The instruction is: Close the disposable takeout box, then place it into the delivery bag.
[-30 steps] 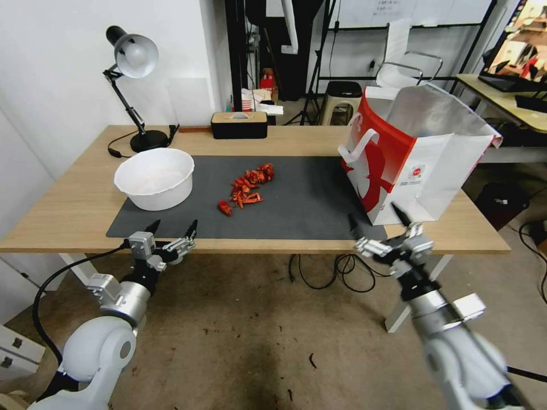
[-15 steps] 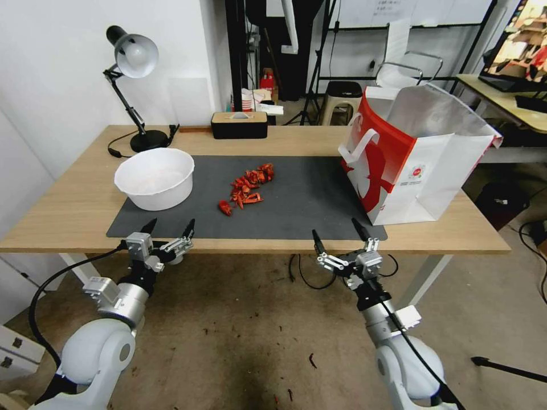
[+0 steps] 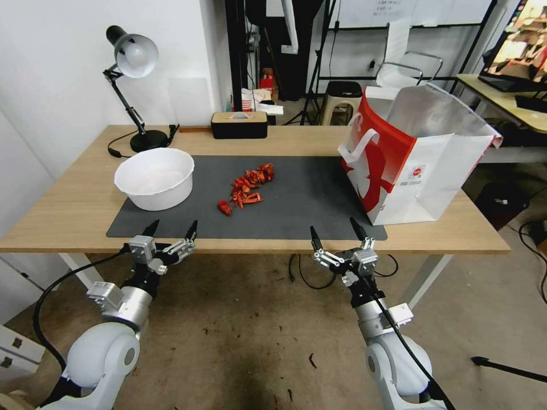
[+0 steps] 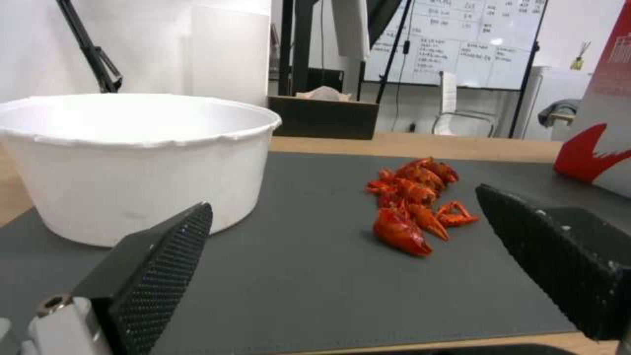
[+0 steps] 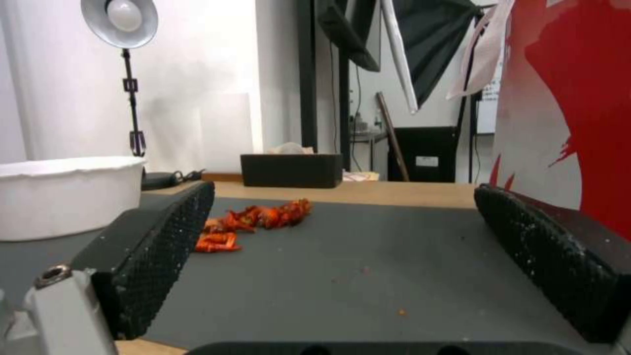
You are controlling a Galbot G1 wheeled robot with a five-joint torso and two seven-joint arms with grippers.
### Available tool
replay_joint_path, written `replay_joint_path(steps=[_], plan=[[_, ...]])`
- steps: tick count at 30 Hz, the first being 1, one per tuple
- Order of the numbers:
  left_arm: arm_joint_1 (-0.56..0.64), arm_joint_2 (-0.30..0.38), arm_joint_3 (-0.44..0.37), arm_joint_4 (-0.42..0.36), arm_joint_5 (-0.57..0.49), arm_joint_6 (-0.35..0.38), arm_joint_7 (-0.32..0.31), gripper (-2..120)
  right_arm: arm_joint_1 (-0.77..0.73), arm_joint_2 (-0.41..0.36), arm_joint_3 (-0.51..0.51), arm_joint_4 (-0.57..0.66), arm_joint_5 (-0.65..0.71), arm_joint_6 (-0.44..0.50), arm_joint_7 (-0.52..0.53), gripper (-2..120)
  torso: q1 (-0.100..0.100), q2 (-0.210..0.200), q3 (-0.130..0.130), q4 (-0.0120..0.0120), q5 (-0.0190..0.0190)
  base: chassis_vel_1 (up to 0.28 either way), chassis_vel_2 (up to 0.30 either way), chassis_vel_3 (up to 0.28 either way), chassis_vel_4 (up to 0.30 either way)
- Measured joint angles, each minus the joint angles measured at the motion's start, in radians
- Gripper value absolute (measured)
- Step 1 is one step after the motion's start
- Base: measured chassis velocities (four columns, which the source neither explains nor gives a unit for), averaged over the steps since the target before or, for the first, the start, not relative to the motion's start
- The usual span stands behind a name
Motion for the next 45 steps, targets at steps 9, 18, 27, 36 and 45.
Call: replay_joint_path(steps=[9, 18, 27, 36, 45], plan=[[-0.008, -0.002, 0.008, 0.014, 0.017, -0.016, -0.003, 100, 0.012, 0.009, -0.005, -0.013, 0.005, -0.002, 0.0, 100, 0.0, 0.0, 0.0, 0.0, 0.0, 0.0, 0.0, 0.0, 0.0], [-0.024, -0.008, 0.019, 0.057, 0.071, -0.087, -0.009, 100, 0.021, 0.022, -0.007, -0.024, 0.014, -0.004, 0.0, 100, 0.0, 0.0, 0.0, 0.0, -0.0001, 0.0, 0.0, 0.0, 0.0], [-0.043, -0.013, 0.026, 0.107, 0.134, -0.157, -0.022, 100, 0.038, 0.04, -0.013, -0.042, 0.022, -0.005, 0.001, 100, 0.0, 0.0, 0.0, 0.0, -0.0001, 0.0, 0.0, 0.0, 0.0], [-0.052, -0.015, 0.029, 0.126, 0.148, -0.174, -0.03, 100, 0.056, 0.048, -0.014, -0.063, 0.019, -0.005, 0.002, 100, 0.0, 0.0, 0.0, 0.0, 0.0, 0.0, 0.0, 0.0, 0.0], [-0.06, -0.014, 0.034, 0.133, 0.152, -0.175, -0.032, 100, 0.06, 0.05, -0.013, -0.072, 0.011, -0.005, 0.003, 100, 0.0, 0.0, 0.0, 0.0, 0.0, 0.0, 0.0, 0.0, 0.0]])
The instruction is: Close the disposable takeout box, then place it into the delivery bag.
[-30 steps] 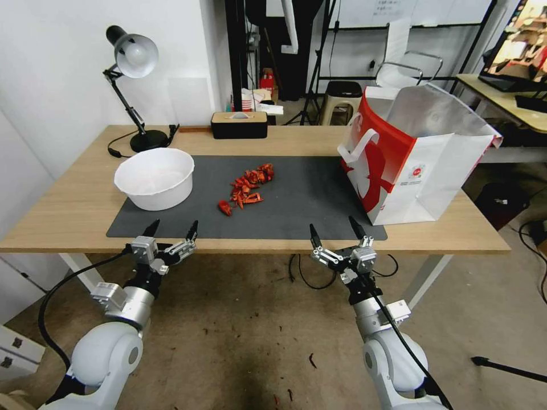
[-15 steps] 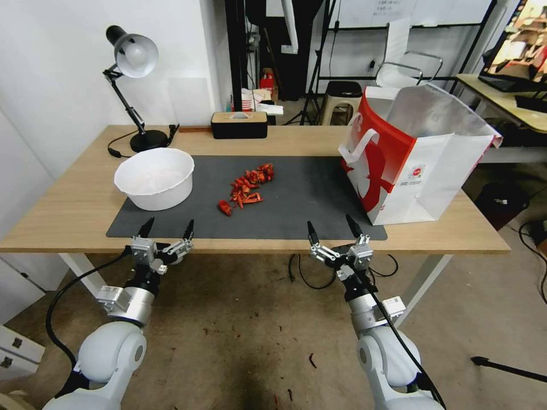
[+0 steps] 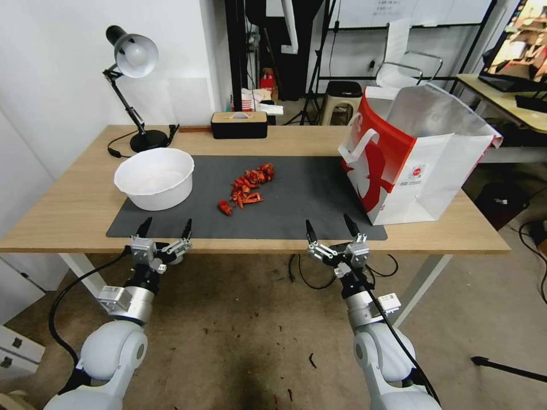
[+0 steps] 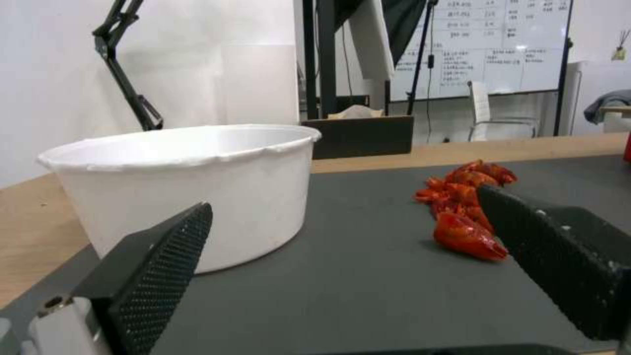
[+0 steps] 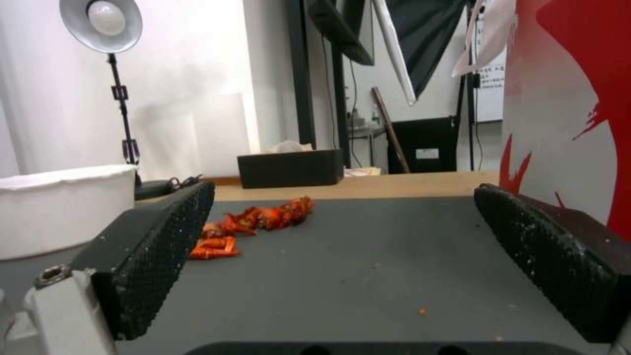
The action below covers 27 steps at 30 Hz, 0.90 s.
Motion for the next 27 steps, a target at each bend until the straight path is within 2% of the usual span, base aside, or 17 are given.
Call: replay_joint_path(steps=[27], plan=[[0.0, 0.0, 0.0, 0.0, 0.001, 0.0, 0.0, 100, 0.0, -0.001, 0.001, 0.0, -0.003, 0.001, 0.001, 100, 0.0, 0.0, 0.0, 0.0, 0.0, 0.0, 0.0, 0.0, 0.0]])
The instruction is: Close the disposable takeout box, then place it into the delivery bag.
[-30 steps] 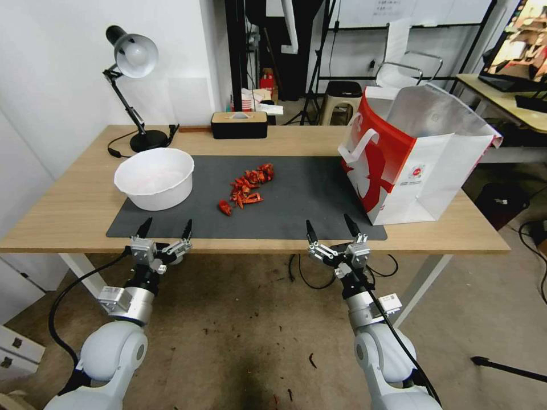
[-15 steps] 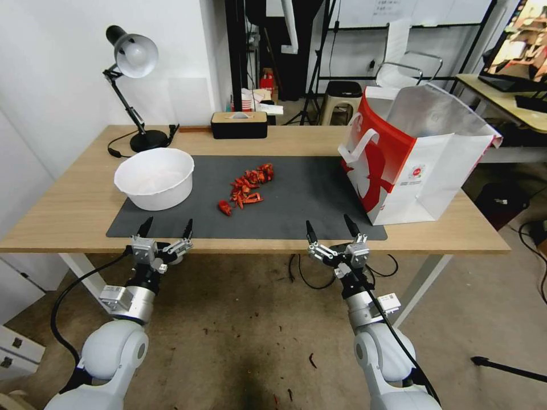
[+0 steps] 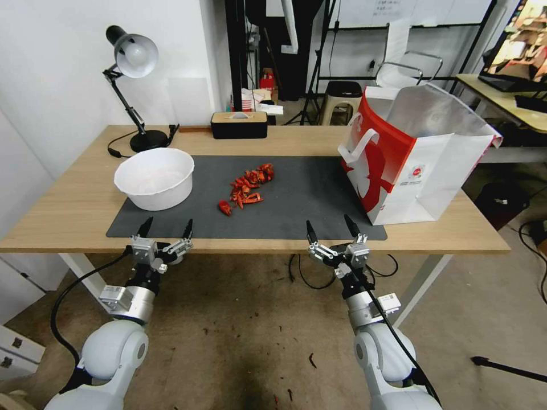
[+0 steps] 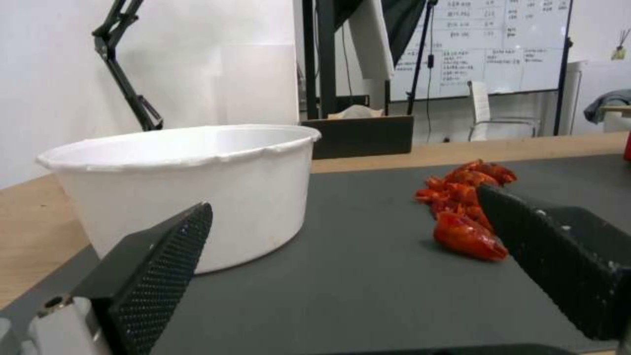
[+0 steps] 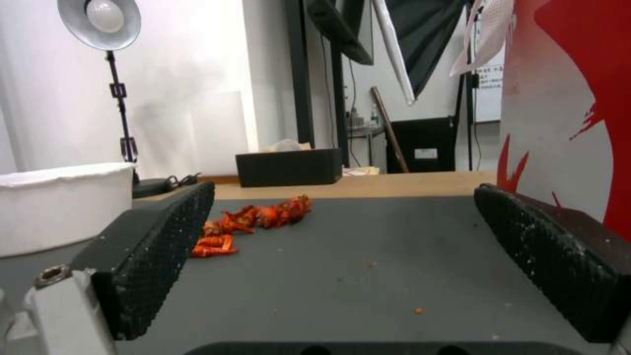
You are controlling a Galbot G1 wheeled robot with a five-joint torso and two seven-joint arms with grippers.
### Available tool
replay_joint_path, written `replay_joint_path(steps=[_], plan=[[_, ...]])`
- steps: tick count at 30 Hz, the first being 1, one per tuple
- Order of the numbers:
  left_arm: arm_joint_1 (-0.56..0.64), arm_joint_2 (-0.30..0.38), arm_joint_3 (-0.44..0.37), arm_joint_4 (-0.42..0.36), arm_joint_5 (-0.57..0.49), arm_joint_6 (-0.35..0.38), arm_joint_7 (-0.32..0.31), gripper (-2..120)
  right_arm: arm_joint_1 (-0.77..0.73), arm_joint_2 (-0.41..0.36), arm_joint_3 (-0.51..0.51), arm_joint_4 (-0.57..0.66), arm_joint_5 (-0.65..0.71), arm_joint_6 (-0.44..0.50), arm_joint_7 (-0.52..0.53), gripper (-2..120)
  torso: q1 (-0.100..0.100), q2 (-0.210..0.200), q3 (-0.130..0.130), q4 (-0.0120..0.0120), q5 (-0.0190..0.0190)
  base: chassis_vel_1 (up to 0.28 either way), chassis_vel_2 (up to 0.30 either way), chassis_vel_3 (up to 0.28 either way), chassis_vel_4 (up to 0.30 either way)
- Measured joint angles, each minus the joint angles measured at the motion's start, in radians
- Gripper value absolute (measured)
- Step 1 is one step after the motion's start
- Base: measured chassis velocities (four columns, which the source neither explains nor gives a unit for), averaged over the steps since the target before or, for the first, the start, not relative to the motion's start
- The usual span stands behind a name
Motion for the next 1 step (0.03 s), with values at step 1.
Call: replay_joint_path(steps=[1], plan=[[0.0, 0.0, 0.0, 0.0, 0.0, 0.0, 0.0, 100, 0.0, 0.0, 0.0, 0.0, 0.0, 0.0, 0.0, 100, 0.0, 0.0, 0.0, 0.0, 0.0, 0.0, 0.0, 0.0, 0.0]])
